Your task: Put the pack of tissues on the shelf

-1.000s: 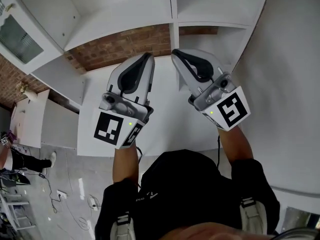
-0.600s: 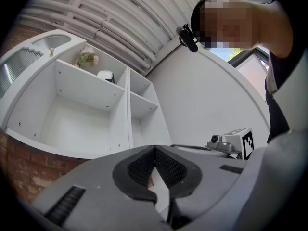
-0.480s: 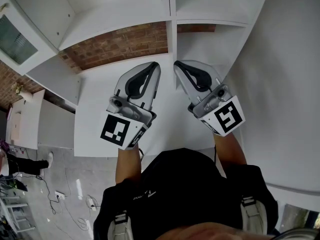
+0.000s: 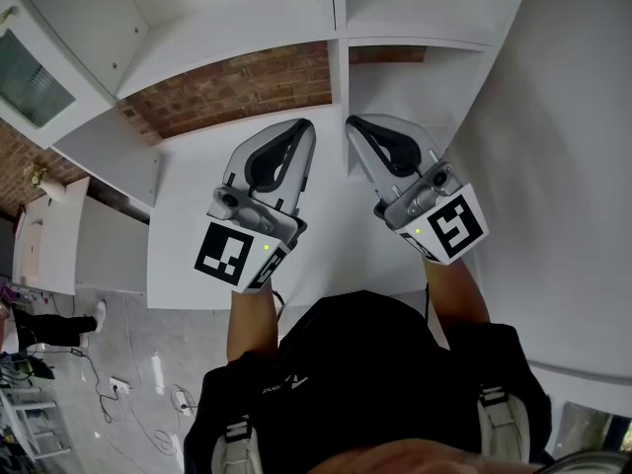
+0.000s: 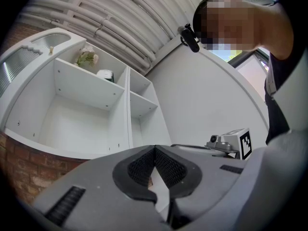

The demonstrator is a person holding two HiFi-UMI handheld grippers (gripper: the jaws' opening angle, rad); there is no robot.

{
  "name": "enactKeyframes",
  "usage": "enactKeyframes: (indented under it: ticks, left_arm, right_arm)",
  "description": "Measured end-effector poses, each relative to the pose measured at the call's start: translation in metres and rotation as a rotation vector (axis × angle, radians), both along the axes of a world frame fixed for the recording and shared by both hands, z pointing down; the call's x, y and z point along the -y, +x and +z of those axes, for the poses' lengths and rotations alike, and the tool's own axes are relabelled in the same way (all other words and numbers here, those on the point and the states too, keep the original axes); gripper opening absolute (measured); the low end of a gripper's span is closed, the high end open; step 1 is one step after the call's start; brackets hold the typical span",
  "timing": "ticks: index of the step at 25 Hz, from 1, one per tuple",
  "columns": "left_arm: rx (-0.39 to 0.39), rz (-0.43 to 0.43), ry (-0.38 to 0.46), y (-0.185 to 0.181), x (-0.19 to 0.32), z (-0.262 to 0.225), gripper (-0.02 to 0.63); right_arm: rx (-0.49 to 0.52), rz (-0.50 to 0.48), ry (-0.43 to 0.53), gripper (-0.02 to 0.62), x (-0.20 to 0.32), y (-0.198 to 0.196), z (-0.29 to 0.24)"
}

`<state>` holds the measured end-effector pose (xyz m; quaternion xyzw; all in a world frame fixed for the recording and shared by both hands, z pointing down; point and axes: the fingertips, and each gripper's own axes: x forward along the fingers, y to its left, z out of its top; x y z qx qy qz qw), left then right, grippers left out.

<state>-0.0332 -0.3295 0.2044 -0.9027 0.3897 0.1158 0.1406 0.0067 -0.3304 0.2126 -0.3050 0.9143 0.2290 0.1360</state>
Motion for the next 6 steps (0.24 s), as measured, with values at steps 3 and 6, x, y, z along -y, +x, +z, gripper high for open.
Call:
enactKeyframes:
  ticks: [3, 6]
  left_arm:
    - [0.002, -0.002, -0.002, -0.001, -0.0011, -0.0003, -0.002]
    - [0.009, 0.0, -0.004, -0.0012, -0.0023, -0.0003, -0.002]
  right_arm:
    - [0.0, -0.003, 0.004, 0.0, -0.0015, -0.0007, -0.0018]
    - [0.001, -0.002, 0.005, 0.0, -0.0028, -0.0009, -0.0037]
